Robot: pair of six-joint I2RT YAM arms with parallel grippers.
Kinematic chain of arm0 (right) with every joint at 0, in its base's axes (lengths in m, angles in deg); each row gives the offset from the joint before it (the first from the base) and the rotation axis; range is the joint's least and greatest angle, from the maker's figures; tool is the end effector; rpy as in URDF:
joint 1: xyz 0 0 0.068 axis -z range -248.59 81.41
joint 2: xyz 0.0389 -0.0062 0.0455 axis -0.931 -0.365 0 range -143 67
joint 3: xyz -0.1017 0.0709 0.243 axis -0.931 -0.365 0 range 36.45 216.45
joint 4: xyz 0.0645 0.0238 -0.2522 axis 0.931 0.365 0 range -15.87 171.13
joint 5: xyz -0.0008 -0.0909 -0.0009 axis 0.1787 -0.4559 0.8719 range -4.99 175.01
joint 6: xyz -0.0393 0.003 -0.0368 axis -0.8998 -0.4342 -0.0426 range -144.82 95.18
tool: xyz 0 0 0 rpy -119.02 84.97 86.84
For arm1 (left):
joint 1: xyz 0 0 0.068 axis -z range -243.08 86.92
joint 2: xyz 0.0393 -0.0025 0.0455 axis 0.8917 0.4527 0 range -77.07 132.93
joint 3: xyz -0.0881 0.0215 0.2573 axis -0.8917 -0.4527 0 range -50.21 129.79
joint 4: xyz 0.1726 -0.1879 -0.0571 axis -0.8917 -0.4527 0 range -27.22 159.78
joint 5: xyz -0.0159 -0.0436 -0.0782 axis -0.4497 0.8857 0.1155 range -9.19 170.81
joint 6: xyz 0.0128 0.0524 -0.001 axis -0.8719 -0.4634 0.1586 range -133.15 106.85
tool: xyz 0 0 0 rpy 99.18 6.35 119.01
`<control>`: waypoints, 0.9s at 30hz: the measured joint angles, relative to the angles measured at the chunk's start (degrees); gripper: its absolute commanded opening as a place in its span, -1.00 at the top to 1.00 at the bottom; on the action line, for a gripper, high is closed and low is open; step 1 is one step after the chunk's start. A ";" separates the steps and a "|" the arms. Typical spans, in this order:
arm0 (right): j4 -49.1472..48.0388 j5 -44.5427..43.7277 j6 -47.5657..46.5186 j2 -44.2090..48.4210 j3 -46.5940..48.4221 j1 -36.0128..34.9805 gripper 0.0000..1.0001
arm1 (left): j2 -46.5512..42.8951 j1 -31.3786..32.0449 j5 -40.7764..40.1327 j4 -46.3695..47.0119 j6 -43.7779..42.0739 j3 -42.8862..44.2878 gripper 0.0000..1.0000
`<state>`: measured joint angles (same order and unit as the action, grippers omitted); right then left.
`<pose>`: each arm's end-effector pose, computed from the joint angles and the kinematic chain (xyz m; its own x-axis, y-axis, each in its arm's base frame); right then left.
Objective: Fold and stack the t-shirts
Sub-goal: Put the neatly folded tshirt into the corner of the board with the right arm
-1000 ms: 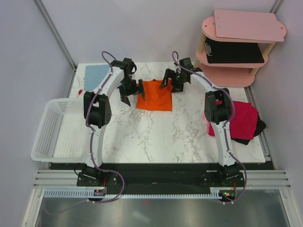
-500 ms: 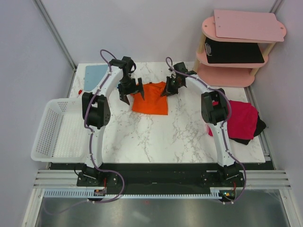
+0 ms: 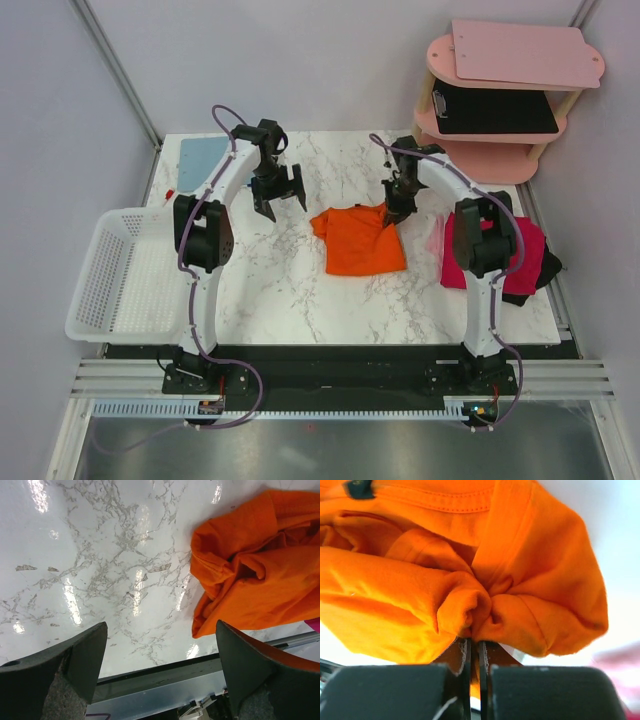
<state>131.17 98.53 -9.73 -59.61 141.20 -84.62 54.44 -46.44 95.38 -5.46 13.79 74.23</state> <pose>0.4284 0.1317 0.1833 -0.9918 -0.0214 -0.1262 -0.0553 0.9608 0.2717 0.4381 -0.1403 0.2331 -0.9866 -0.1627 -0.0065 -0.1543 0.9467 -0.2829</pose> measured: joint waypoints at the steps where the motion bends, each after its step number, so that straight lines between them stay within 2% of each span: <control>1: 1.25 -0.96 -0.39 1.44 -0.44 0.59 1.00 | 0.00 0.04 0.24 0.02 0.00 0.00 -0.90; 8: 7.21 -6.32 -1.25 13.46 -0.68 3.96 1.00 | 0.00 0.76 1.07 0.26 0.00 0.22 -0.90; 19: 13.79 -11.52 2.23 25.77 -4.72 5.09 1.00 | 0.00 2.08 2.21 0.39 -0.04 0.31 -0.89; 27: 17.46 -18.43 5.97 33.97 -8.41 14.21 1.00 | 0.02 2.47 2.54 0.44 -0.11 0.31 -0.88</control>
<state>148.63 80.11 -3.76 -25.64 132.79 -70.41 54.46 -43.97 97.91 -5.02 13.68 74.54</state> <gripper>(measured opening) 0.034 0.944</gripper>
